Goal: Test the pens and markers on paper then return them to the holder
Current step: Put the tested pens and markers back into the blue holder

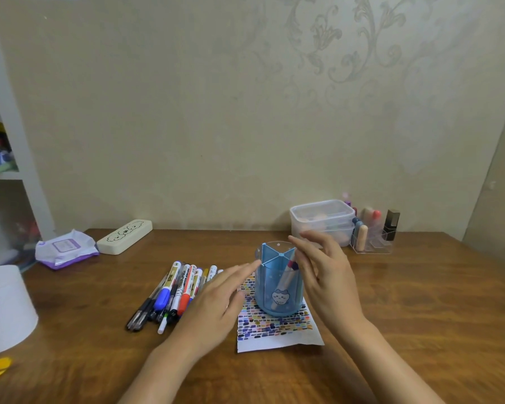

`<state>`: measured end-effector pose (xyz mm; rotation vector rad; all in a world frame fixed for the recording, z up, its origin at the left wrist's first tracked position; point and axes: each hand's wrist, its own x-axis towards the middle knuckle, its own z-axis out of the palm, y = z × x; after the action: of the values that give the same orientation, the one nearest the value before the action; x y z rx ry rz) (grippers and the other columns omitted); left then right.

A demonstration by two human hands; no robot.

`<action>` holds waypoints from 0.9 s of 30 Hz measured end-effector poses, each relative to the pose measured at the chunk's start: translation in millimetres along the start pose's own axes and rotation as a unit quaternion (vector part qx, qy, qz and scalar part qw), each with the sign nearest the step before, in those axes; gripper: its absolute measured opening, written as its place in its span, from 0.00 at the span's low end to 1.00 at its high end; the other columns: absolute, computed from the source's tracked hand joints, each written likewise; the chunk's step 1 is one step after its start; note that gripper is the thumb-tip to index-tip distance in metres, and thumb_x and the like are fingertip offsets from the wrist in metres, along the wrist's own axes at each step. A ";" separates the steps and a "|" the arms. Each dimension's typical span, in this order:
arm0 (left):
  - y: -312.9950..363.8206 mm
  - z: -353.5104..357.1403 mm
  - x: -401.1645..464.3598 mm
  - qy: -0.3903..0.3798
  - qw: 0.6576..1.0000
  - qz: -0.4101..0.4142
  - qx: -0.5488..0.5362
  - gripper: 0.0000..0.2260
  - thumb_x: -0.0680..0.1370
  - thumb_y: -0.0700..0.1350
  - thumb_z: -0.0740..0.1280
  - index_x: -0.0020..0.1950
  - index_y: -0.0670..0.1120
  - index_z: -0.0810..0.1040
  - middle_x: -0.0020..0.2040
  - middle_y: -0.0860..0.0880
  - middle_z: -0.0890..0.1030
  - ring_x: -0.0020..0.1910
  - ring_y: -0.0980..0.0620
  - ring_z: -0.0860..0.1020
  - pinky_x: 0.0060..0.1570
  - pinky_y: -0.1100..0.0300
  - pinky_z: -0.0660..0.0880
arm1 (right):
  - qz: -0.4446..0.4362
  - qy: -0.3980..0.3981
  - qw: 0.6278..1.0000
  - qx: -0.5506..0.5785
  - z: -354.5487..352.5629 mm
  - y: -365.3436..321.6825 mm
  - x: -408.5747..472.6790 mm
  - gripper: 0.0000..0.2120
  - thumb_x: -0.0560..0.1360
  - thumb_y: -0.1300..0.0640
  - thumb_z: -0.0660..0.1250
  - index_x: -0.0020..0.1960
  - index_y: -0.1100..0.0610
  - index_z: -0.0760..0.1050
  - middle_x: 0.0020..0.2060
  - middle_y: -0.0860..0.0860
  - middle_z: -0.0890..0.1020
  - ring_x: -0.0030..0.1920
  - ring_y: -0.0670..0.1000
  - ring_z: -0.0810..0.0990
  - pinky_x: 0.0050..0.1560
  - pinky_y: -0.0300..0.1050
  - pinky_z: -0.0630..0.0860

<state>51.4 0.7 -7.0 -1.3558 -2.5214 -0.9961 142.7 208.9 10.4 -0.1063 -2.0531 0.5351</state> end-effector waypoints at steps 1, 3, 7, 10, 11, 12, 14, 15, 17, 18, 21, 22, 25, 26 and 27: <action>-3.2 -2.1 -0.4 0.004 1.000 -0.011 0.000 0.27 0.85 0.46 0.57 0.75 0.72 0.54 0.74 0.70 0.61 0.73 0.70 0.57 0.72 0.64 0.59 | -0.001 -0.002 1.000 -0.002 -0.6 -0.2 -0.8 0.17 0.82 0.50 0.58 0.67 0.49 0.78 0.64 0.43 0.75 0.61 0.48 0.78 0.58 0.55 0.79; -11.3 -5.6 -0.3 0.018 0.999 -0.041 0.021 0.27 0.84 0.43 0.57 0.76 0.69 0.56 0.74 0.65 0.65 0.75 0.64 0.59 0.73 0.60 0.61 | -0.005 0.002 1.000 -0.003 -2.2 -1.5 -2.5 0.18 0.82 0.53 0.61 0.72 0.50 0.75 0.65 0.45 0.75 0.64 0.47 0.76 0.61 0.53 0.78; -22.4 -6.8 0.0 0.023 0.994 -0.068 0.088 0.19 0.82 0.41 0.59 0.69 0.58 0.74 0.68 0.62 0.69 0.73 0.61 0.62 0.70 0.63 0.60 | -0.033 0.015 0.999 -0.018 -6.3 -10.4 -8.0 0.22 0.78 0.61 0.69 0.71 0.50 0.74 0.67 0.46 0.73 0.67 0.48 0.73 0.63 0.52 0.76; -26.0 -3.6 -0.6 0.003 0.991 -0.067 0.115 0.16 0.81 0.43 0.61 0.66 0.57 0.77 0.64 0.62 0.70 0.69 0.61 0.64 0.69 0.63 0.62 | -0.073 0.029 0.997 -0.026 -6.2 -20.1 -12.7 0.19 0.77 0.62 0.68 0.67 0.51 0.77 0.65 0.48 0.74 0.66 0.49 0.72 0.63 0.48 0.73; -25.9 -2.4 -0.8 -0.001 0.991 -0.062 0.119 0.15 0.81 0.44 0.61 0.65 0.57 0.77 0.63 0.62 0.71 0.68 0.61 0.64 0.69 0.63 0.63 | -0.084 0.030 0.996 -0.027 -5.5 -23.1 -14.1 0.17 0.78 0.60 0.66 0.66 0.52 0.78 0.64 0.48 0.74 0.65 0.49 0.73 0.63 0.47 0.73; -25.6 -1.3 -1.2 -0.007 0.991 -0.060 0.123 0.14 0.81 0.46 0.61 0.65 0.57 0.77 0.63 0.62 0.71 0.67 0.62 0.64 0.69 0.63 0.63 | -0.094 0.028 0.995 -0.029 -4.6 -25.9 -15.5 0.16 0.78 0.58 0.64 0.64 0.52 0.79 0.63 0.48 0.75 0.63 0.49 0.73 0.61 0.47 0.73; -24.6 0.3 -1.6 -0.012 0.990 -0.057 0.131 0.14 0.81 0.48 0.61 0.66 0.57 0.76 0.63 0.63 0.71 0.67 0.63 0.64 0.70 0.62 0.64 | -0.112 0.022 0.993 -0.034 -2.7 -29.6 -18.2 0.14 0.78 0.56 0.62 0.61 0.52 0.80 0.59 0.48 0.76 0.59 0.47 0.74 0.55 0.46 0.75; -24.7 0.8 -1.5 -0.016 0.989 -0.058 0.134 0.14 0.81 0.49 0.61 0.66 0.58 0.76 0.63 0.63 0.71 0.68 0.63 0.64 0.71 0.60 0.64 | -0.118 0.016 0.992 -0.031 -1.7 -30.8 -19.5 0.13 0.78 0.56 0.62 0.60 0.52 0.80 0.58 0.47 0.76 0.56 0.47 0.75 0.52 0.45 0.76; -25.0 0.6 -1.6 -0.023 0.987 -0.063 0.145 0.13 0.81 0.50 0.62 0.65 0.58 0.77 0.65 0.63 0.71 0.71 0.62 0.62 0.73 0.57 0.62 | -0.120 -0.001 0.993 -0.010 0.4 -32.0 -22.3 0.12 0.78 0.58 0.63 0.57 0.52 0.81 0.55 0.46 0.76 0.53 0.46 0.76 0.48 0.44 0.76; -24.6 0.3 -1.6 -0.026 0.986 -0.064 0.149 0.13 0.80 0.51 0.63 0.65 0.58 0.77 0.65 0.63 0.71 0.71 0.61 0.61 0.73 0.57 0.62 | -0.119 -0.011 0.993 -0.002 1.2 -31.9 -23.5 0.11 0.78 0.59 0.63 0.57 0.51 0.81 0.54 0.45 0.76 0.53 0.46 0.77 0.46 0.44 0.77; -22.0 -0.1 -2.6 -0.034 0.985 -0.058 0.160 0.17 0.79 0.52 0.63 0.68 0.58 0.74 0.65 0.62 0.69 0.70 0.61 0.61 0.72 0.60 0.62 | -0.113 -0.036 0.993 0.005 2.5 -31.2 -25.0 0.11 0.77 0.60 0.64 0.56 0.50 0.80 0.53 0.43 0.76 0.52 0.43 0.78 0.42 0.43 0.78; -21.4 0.3 -3.1 -0.038 0.984 -0.057 0.162 0.18 0.79 0.52 0.63 0.69 0.57 0.73 0.66 0.62 0.68 0.70 0.61 0.61 0.71 0.60 0.61 | -0.111 -0.039 0.993 0.008 2.8 -30.8 -25.1 0.10 0.77 0.60 0.65 0.55 0.50 0.80 0.53 0.43 0.76 0.50 0.43 0.78 0.41 0.42 0.78; -20.7 2.6 -3.6 -0.041 0.983 -0.050 0.171 0.21 0.78 0.52 0.64 0.71 0.56 0.71 0.65 0.60 0.66 0.68 0.60 0.61 0.70 0.62 0.61 | -0.105 -0.042 0.993 0.016 3.0 -30.8 -25.7 0.09 0.77 0.59 0.64 0.54 0.50 0.80 0.52 0.42 0.77 0.49 0.43 0.78 0.40 0.42 0.77; -20.6 3.2 -3.7 -0.039 0.983 -0.046 0.174 0.20 0.78 0.52 0.64 0.71 0.55 0.71 0.65 0.60 0.66 0.68 0.60 0.62 0.69 0.62 0.60 | -0.104 -0.043 0.993 0.017 3.3 -31.0 -25.8 0.09 0.78 0.59 0.64 0.54 0.49 0.80 0.52 0.42 0.77 0.49 0.43 0.78 0.40 0.42 0.77; -20.8 3.7 -3.7 -0.037 0.982 -0.043 0.178 0.20 0.79 0.52 0.63 0.71 0.55 0.71 0.66 0.60 0.66 0.68 0.60 0.61 0.70 0.62 0.60 | -0.103 -0.044 0.994 0.017 3.6 -31.1 -25.9 0.09 0.78 0.58 0.63 0.54 0.49 0.80 0.52 0.42 0.77 0.48 0.43 0.78 0.40 0.42 0.77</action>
<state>38.1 -7.7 -21.5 -1.2063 -2.6639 -0.4785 157.5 172.3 0.9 0.1517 -2.1097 0.4529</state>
